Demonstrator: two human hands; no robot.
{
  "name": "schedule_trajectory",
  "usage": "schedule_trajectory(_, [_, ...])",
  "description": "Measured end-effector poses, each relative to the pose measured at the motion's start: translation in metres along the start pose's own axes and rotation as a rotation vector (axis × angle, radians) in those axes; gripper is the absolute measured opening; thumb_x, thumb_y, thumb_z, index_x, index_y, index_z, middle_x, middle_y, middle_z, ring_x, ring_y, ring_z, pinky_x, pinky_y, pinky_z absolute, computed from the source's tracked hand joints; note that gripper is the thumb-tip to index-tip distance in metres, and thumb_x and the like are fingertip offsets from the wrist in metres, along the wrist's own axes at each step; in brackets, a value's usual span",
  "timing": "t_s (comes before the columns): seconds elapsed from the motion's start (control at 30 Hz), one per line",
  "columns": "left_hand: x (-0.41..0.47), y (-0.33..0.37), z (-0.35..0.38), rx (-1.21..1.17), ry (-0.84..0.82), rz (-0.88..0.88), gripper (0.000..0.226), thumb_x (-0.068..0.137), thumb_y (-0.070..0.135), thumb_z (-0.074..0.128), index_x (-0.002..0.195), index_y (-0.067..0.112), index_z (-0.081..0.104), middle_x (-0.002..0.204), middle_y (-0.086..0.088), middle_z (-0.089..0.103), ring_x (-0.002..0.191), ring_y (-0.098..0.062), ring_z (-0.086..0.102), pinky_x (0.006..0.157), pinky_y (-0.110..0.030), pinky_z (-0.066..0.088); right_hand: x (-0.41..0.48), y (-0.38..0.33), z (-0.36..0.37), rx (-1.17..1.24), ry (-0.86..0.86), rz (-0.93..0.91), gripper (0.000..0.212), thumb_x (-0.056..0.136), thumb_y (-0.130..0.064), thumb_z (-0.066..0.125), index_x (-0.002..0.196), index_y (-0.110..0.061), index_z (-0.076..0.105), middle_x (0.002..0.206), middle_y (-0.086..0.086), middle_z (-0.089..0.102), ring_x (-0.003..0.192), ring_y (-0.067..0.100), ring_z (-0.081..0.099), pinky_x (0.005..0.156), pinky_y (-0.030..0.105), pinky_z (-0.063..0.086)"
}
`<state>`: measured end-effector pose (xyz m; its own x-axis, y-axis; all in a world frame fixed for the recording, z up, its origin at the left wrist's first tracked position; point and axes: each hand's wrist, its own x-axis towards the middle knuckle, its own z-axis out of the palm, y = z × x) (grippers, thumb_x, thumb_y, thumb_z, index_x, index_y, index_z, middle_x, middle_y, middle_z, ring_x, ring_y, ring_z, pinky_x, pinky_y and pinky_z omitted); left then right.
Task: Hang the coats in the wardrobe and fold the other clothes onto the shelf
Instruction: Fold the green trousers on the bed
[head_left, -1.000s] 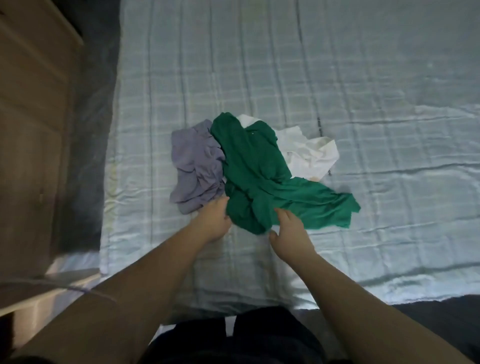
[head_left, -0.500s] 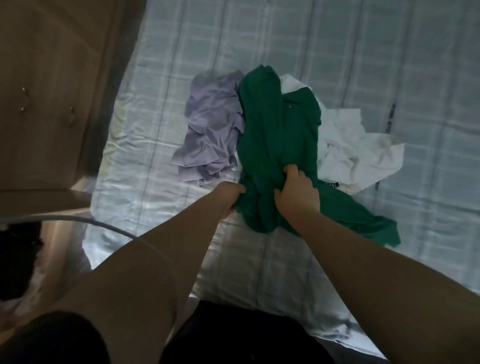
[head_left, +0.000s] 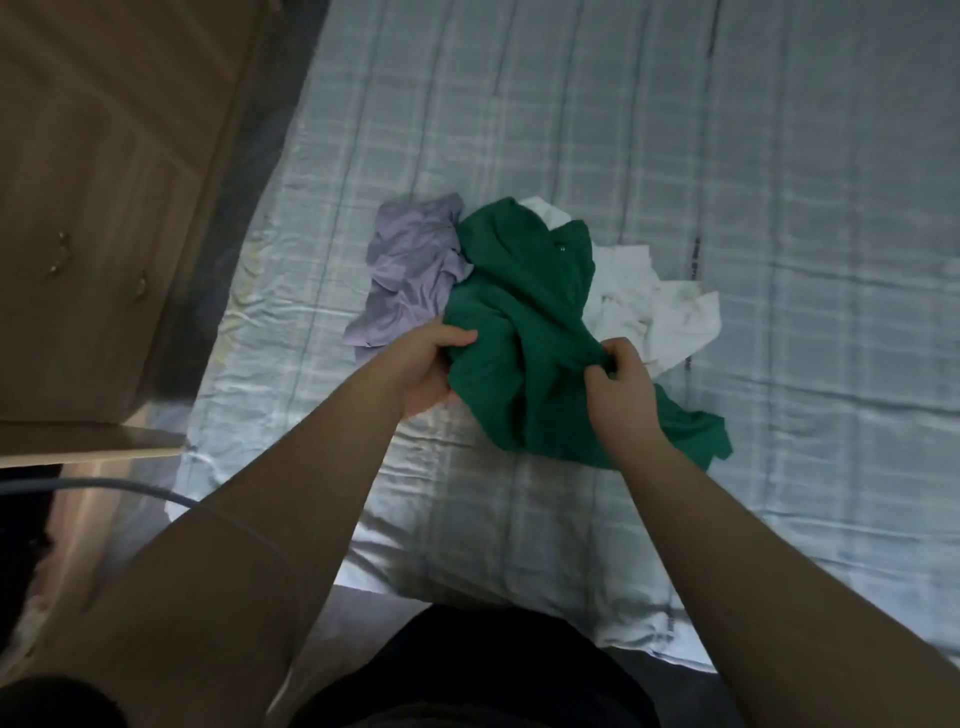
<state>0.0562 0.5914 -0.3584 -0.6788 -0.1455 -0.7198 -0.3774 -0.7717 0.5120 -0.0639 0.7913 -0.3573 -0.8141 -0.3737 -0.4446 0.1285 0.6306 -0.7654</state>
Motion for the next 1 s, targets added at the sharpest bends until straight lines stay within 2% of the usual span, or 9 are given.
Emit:
schedule_trajectory(0.1, [-0.036, 0.028, 0.017, 0.065, 0.001, 0.142, 0.052, 0.090, 0.011, 0.058, 0.141, 0.009, 0.050, 0.136, -0.015, 0.061, 0.126, -0.033, 0.057, 0.103, -0.045, 0.049, -0.030, -0.024, -0.021, 0.101, 0.096, 0.033, 0.013, 0.090, -0.006, 0.045, 0.102, -0.009, 0.051, 0.081, 0.001, 0.055, 0.069, 0.014, 0.049, 0.056, 0.024, 0.040])
schedule_trajectory(0.27, [-0.110, 0.097, 0.049, 0.201, -0.038, 0.452, 0.040, 0.086, 0.008, 0.063, 0.125, 0.007, 0.055, 0.121, -0.023, 0.063, 0.111, -0.033, 0.062, 0.097, -0.041, 0.053, -0.077, -0.053, -0.055, 0.158, 0.169, 0.037, 0.031, 0.086, -0.008, 0.047, 0.113, -0.017, 0.058, 0.104, 0.004, 0.065, 0.092, 0.022, 0.061, 0.082, 0.038, 0.052])
schedule_trajectory(0.4, [-0.164, 0.141, 0.097, 0.335, -0.127, 0.607, 0.029, 0.083, 0.001, 0.064, 0.109, 0.011, 0.059, 0.098, -0.014, 0.067, 0.093, -0.030, 0.065, 0.087, -0.042, 0.054, -0.114, -0.086, -0.084, 0.256, 0.209, -0.054, 0.034, 0.086, 0.003, 0.047, 0.109, -0.014, 0.064, 0.113, 0.002, 0.067, 0.102, 0.019, 0.062, 0.077, 0.025, 0.049])
schedule_trajectory(0.53, [-0.211, 0.153, 0.145, 0.476, -0.154, 0.667, 0.062, 0.074, 0.001, 0.069, 0.133, 0.003, 0.050, 0.104, -0.011, 0.069, 0.099, -0.029, 0.067, 0.087, -0.040, 0.054, -0.149, -0.131, -0.112, 0.248, 0.232, -0.218, 0.036, 0.083, 0.006, 0.047, 0.105, -0.017, 0.063, 0.103, -0.003, 0.069, 0.103, 0.016, 0.064, 0.090, 0.031, 0.049])
schedule_trajectory(0.63, [-0.242, 0.156, 0.174, 0.490, -0.199, 0.742, 0.045, 0.084, -0.010, 0.060, 0.124, 0.009, 0.056, 0.096, -0.007, 0.071, 0.094, -0.025, 0.067, 0.088, -0.038, 0.055, -0.168, -0.166, -0.130, 0.227, 0.226, -0.357, 0.036, 0.085, 0.006, 0.047, 0.107, -0.019, 0.061, 0.102, -0.004, 0.068, 0.101, 0.014, 0.064, 0.089, 0.029, 0.049])
schedule_trajectory(0.77, [-0.277, 0.166, 0.206, 0.506, -0.234, 0.803, 0.053, 0.084, -0.014, 0.052, 0.132, 0.009, 0.053, 0.097, -0.009, 0.070, 0.094, -0.027, 0.068, 0.087, -0.040, 0.054, -0.187, -0.208, -0.154, 0.252, 0.221, -0.519, 0.035, 0.090, 0.004, 0.047, 0.114, -0.018, 0.059, 0.108, -0.002, 0.067, 0.102, 0.009, 0.062, 0.089, 0.019, 0.047])
schedule_trajectory(0.83, [-0.295, 0.171, 0.223, 0.526, -0.232, 0.795, 0.061, 0.082, -0.020, 0.044, 0.135, 0.009, 0.053, 0.099, -0.013, 0.069, 0.097, -0.030, 0.067, 0.090, -0.043, 0.054, -0.192, -0.227, -0.169, 0.250, 0.219, -0.580, 0.034, 0.091, 0.001, 0.048, 0.117, -0.019, 0.058, 0.111, -0.002, 0.066, 0.104, 0.009, 0.061, 0.092, 0.024, 0.048])
schedule_trajectory(0.9, [-0.316, 0.174, 0.242, 0.571, -0.258, 0.799, 0.064, 0.077, -0.025, 0.036, 0.127, 0.009, 0.059, 0.098, -0.013, 0.068, 0.097, -0.031, 0.066, 0.089, -0.041, 0.056, -0.196, -0.244, -0.187, 0.247, 0.208, -0.638, 0.034, 0.092, -0.003, 0.049, 0.118, -0.024, 0.056, 0.114, -0.004, 0.064, 0.106, 0.009, 0.060, 0.091, 0.027, 0.050])
schedule_trajectory(1.0, [-0.340, 0.179, 0.267, 0.634, -0.298, 0.835, 0.062, 0.061, -0.023, 0.036, 0.100, 0.010, 0.070, 0.089, -0.011, 0.069, 0.092, -0.029, 0.066, 0.080, -0.038, 0.056, -0.206, -0.263, -0.218, 0.281, 0.166, -0.732, 0.040, 0.091, 0.001, 0.048, 0.117, -0.030, 0.054, 0.119, -0.004, 0.062, 0.112, 0.012, 0.059, 0.079, 0.018, 0.048])
